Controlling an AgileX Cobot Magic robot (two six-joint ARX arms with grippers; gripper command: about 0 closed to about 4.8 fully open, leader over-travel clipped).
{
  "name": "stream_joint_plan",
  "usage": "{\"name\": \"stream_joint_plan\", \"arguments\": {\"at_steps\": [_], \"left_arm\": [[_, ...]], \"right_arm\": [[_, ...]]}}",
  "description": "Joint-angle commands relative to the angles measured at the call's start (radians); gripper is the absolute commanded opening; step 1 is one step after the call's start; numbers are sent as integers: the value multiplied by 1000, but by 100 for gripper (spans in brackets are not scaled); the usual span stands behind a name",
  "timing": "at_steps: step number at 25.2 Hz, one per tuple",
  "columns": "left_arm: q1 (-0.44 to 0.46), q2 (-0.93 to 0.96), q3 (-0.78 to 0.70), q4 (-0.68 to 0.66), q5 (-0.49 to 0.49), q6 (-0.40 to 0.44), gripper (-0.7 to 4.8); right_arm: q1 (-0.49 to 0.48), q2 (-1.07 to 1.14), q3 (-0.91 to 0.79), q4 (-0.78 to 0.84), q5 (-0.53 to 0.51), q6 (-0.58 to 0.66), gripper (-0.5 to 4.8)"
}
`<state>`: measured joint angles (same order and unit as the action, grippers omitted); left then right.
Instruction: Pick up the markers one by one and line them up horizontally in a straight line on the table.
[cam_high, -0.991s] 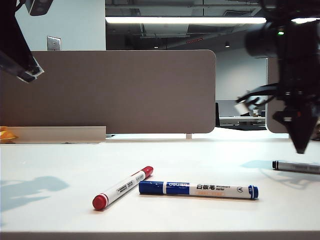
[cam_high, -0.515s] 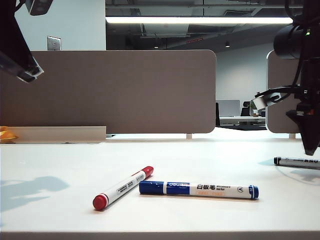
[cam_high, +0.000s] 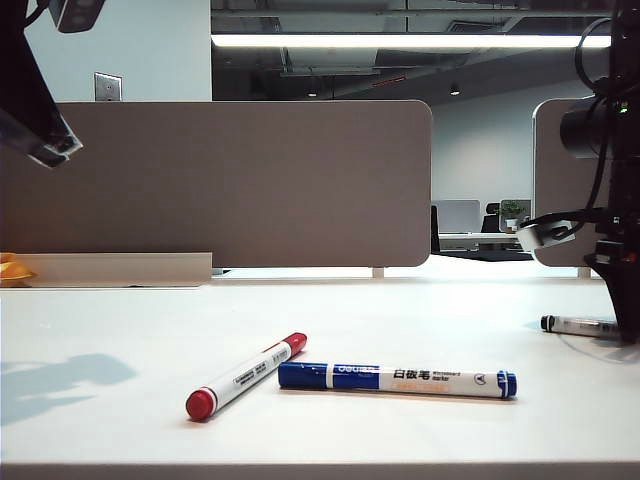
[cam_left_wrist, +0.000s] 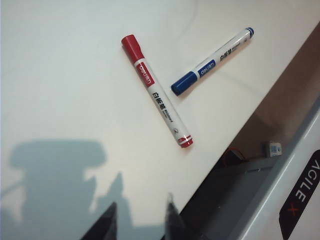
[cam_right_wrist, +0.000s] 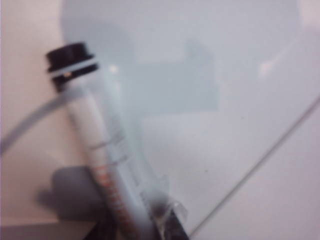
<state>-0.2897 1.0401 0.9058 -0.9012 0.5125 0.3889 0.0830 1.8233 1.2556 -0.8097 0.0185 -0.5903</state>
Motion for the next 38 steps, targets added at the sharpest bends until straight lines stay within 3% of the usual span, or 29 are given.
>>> {"name": "stream_joint_plan", "arguments": {"at_steps": [1, 9, 28, 38], "left_arm": [[0, -2, 2, 13, 5, 5, 123], [0, -2, 2, 28, 8, 5, 123], [0, -4, 3, 26, 30, 4, 123], [0, -4, 3, 26, 31, 4, 123]], "right_arm": [[0, 6, -5, -63, 5, 14, 147], [20, -10, -6, -167, -25, 64, 148], [243, -27, -6, -243, -22, 67, 149], [295, -27, -9, -288, -21, 63, 160]]}}
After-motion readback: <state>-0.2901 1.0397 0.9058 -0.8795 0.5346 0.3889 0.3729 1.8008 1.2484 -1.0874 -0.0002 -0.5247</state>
